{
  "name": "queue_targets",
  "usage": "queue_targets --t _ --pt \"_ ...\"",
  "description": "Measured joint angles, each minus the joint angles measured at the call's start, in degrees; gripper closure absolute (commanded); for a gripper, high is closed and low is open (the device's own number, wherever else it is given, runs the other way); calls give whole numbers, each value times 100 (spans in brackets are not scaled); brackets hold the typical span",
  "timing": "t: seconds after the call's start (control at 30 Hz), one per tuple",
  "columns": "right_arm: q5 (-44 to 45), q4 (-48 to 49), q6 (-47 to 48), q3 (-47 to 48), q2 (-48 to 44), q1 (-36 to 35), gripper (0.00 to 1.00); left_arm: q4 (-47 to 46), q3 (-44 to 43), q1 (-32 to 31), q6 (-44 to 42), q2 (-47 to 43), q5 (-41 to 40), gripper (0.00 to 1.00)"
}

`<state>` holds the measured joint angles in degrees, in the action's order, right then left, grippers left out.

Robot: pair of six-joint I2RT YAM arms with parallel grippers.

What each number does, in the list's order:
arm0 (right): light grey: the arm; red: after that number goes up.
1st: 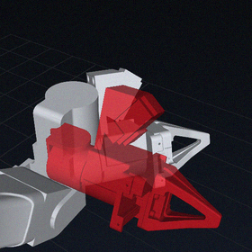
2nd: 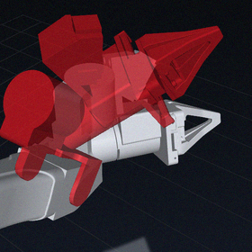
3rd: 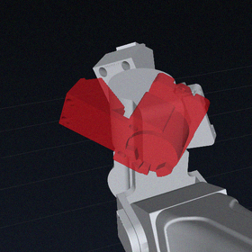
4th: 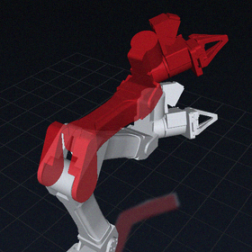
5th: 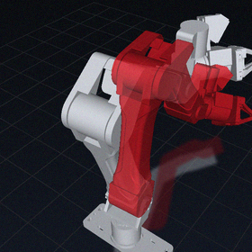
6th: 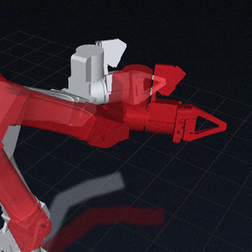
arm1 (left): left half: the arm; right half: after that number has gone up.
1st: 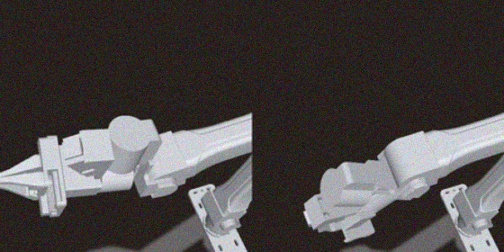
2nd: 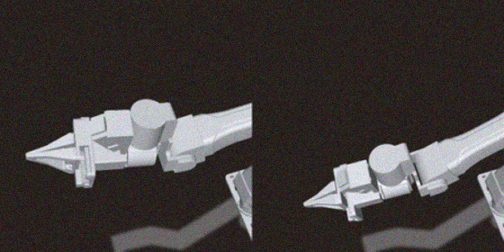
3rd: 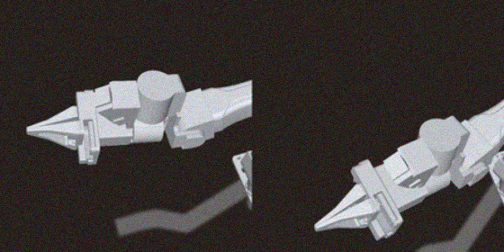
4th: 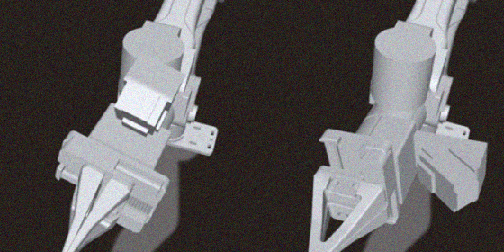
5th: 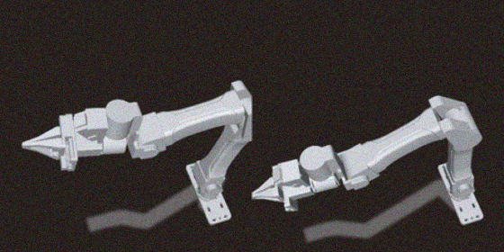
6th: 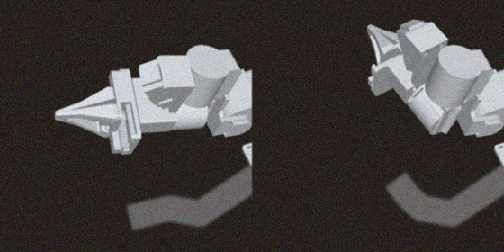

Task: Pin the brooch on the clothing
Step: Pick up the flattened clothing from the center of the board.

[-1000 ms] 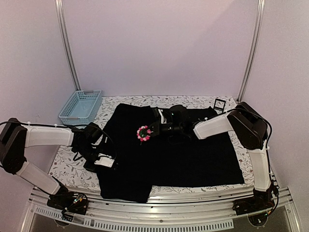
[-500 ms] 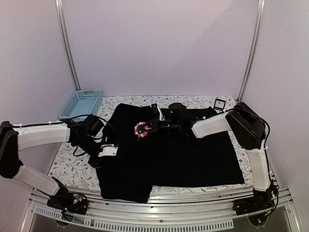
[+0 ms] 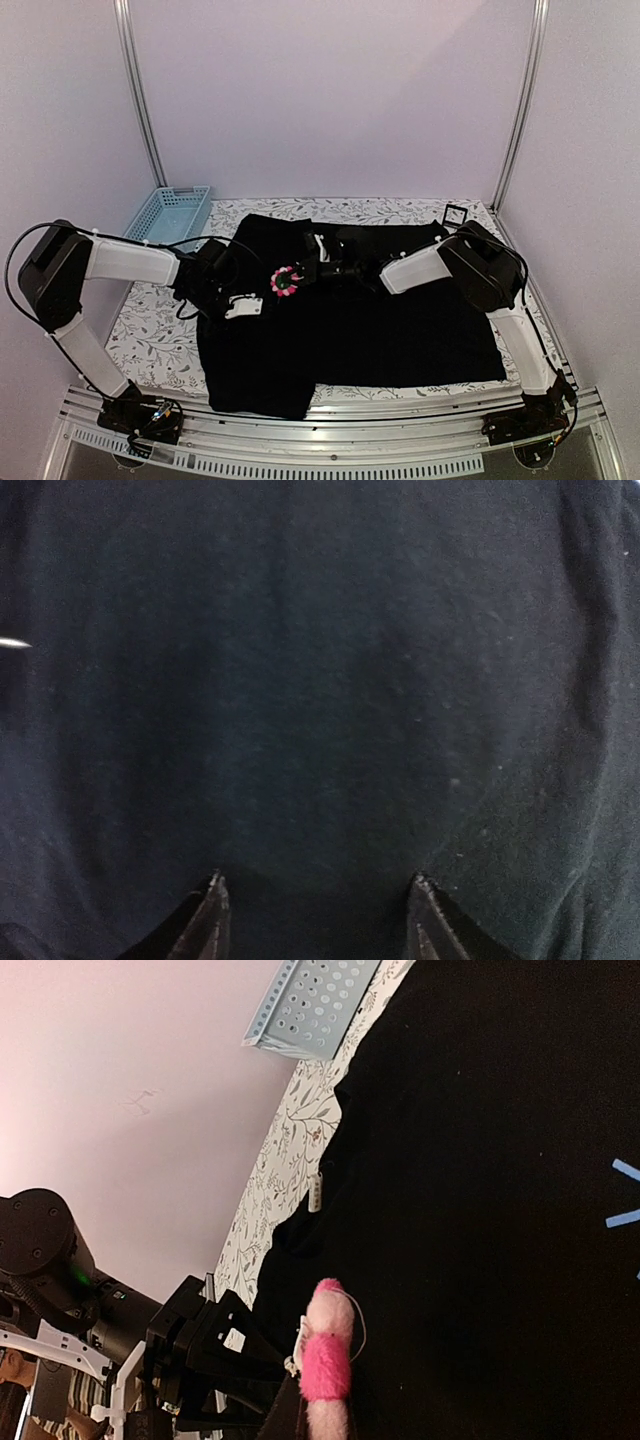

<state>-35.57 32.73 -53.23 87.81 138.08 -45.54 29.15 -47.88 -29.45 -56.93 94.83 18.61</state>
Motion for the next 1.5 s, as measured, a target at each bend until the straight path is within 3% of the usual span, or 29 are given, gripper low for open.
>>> queue_targets --t 0.1,0.13,0.2,0.33,0.57,0.6,0.7,0.8,0.9,1.1,1.27,1.5 --pt "-70 -24 -98 46 92 -11 100 -85 -52 -33 -13 48 -85 49" --pt "-92 -33 -129 63 114 -15 100 -116 -55 -50 -15 55 -116 56" --pt "-111 -33 -184 74 142 -20 100 -168 -55 -87 0 57 -162 78" --pt "-146 -57 -249 76 179 -42 100 -306 -39 -190 -48 81 -256 100" --pt "-275 -68 -330 74 181 -94 100 28 -28 -249 -153 -39 -109 98" --pt "-297 -68 -332 74 181 -96 100 186 -31 -254 -168 -96 -42 93" --pt "-389 -79 -356 74 181 -111 100 570 -92 -256 -262 -273 186 57" --pt "-407 -133 -376 76 181 -155 100 868 -203 -258 -291 -385 367 46" --pt "-404 -179 -400 76 181 -203 100 892 -378 -258 -94 -382 487 46" --pt "-376 -223 -437 76 181 -216 100 404 -629 -254 774 -306 573 63" --pt "-350 -223 -455 59 181 -164 100 24 -404 -295 1320 -155 201 50" --pt "-271 -229 -435 -26 181 -92 100 -114 92 -671 1397 -153 -337 49"
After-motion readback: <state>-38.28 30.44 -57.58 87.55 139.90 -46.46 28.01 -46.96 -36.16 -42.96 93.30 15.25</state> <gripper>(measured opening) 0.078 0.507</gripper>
